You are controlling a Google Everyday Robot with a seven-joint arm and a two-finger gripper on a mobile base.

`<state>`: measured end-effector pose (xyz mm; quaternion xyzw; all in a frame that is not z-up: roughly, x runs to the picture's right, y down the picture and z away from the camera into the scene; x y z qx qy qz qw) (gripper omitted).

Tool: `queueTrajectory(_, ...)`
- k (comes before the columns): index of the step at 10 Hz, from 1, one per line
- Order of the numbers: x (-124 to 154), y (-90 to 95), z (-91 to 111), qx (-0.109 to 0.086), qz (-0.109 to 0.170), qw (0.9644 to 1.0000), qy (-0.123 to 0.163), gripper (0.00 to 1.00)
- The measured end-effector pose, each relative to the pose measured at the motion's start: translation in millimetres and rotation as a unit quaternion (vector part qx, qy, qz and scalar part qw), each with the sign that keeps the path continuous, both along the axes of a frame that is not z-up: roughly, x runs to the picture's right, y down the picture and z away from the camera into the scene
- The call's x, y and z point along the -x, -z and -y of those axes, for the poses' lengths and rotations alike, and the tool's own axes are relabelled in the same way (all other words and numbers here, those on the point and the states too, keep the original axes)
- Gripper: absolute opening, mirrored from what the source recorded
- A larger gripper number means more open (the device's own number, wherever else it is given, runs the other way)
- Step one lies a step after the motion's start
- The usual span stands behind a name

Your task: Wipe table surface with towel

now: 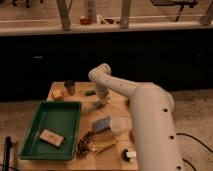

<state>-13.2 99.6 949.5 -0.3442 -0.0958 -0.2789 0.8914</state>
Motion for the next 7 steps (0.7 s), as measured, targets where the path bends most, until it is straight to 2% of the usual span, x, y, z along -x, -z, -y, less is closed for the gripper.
queueTrajectory(4, 6, 12.9, -16, 0.008, 0.023, 0.9997, 0.008, 0.0)
queueTrajectory(7, -14, 15.0, -15, 0.007, 0.016, 0.9998, -0.006, 0.0)
